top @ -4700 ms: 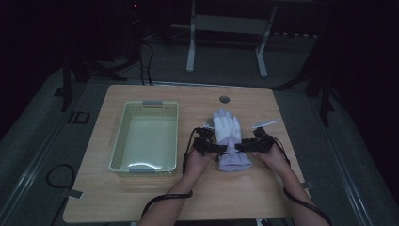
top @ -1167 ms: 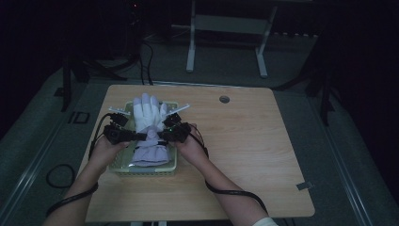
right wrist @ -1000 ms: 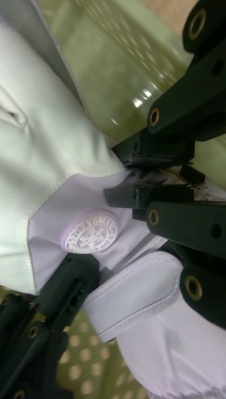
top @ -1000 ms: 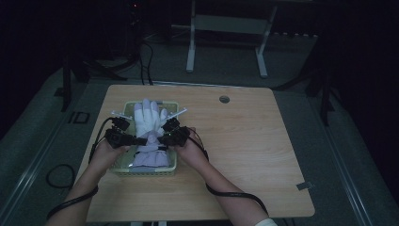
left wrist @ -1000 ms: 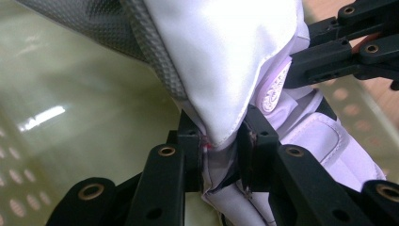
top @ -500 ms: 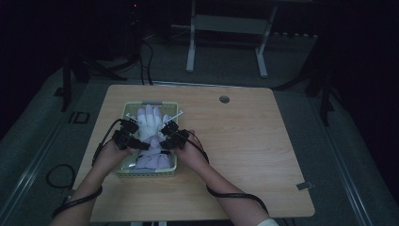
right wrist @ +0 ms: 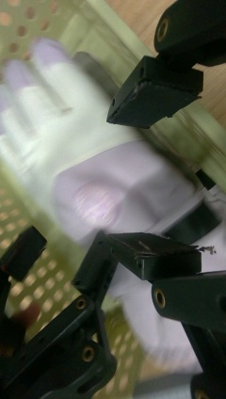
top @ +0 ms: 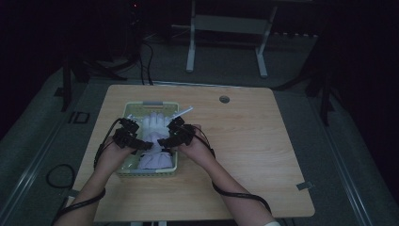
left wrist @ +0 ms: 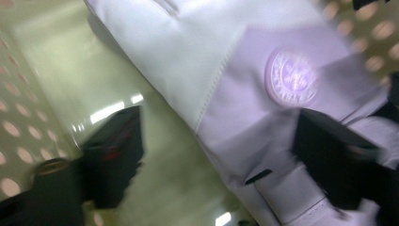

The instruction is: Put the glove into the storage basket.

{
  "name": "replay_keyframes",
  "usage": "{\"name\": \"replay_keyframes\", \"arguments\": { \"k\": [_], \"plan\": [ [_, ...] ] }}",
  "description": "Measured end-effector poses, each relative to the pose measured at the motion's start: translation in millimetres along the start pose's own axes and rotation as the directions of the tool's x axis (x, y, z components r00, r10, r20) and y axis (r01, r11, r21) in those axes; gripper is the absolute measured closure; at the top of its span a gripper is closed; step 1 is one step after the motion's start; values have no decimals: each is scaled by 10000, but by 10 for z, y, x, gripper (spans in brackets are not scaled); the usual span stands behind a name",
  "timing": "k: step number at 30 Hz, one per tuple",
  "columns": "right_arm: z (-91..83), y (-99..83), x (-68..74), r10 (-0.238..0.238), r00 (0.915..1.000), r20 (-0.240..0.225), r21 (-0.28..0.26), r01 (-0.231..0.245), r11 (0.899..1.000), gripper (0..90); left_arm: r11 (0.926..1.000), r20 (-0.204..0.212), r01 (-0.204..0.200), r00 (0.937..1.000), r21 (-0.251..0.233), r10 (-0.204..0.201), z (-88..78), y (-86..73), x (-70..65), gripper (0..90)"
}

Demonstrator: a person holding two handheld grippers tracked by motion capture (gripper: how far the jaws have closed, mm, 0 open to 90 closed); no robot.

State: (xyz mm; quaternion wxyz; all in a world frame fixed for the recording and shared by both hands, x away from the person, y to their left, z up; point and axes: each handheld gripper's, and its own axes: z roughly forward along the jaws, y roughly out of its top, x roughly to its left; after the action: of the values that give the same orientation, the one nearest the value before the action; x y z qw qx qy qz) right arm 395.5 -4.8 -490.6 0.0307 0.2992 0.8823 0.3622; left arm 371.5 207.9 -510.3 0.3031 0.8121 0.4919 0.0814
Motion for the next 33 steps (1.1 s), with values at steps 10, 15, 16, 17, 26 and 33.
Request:
{"name": "replay_keyframes", "arguments": {
  "k": [10, 15, 16, 17, 26, 33],
  "plan": [
    [-241, -88, -144, -695, 9962, -523, -743, 655, 9951, 142, 9743, 602, -414, 9966, -2216, 560, -172, -15, -185, 24],
    [-346, -163, -217, -717, 9967, -373, -990, 677, 9928, 142, 9658, 995, -432, 9925, -2557, 708, -176, -2, -334, 24],
    [-364, -178, -234, -730, 9968, -314, -990, 696, 9927, 142, 9649, 1083, -384, 9917, -2598, 686, -177, 1, -363, 24],
    [-381, -194, -251, -734, 9969, -280, -1004, 703, 9925, 143, 9638, 1093, -427, 9913, -2633, 738, -179, 3, -383, 24],
    [-496, -344, -388, -612, 9979, -215, -1020, 587, 9931, 143, 9566, 1306, -750, 9847, -2816, 1156, -180, 46, -633, 24],
    [-545, -455, -470, -511, 9985, -200, -964, 490, 9941, 143, 9522, 1561, -941, 9772, -2906, 1442, -149, 77, -833, 24]
  ]
}}
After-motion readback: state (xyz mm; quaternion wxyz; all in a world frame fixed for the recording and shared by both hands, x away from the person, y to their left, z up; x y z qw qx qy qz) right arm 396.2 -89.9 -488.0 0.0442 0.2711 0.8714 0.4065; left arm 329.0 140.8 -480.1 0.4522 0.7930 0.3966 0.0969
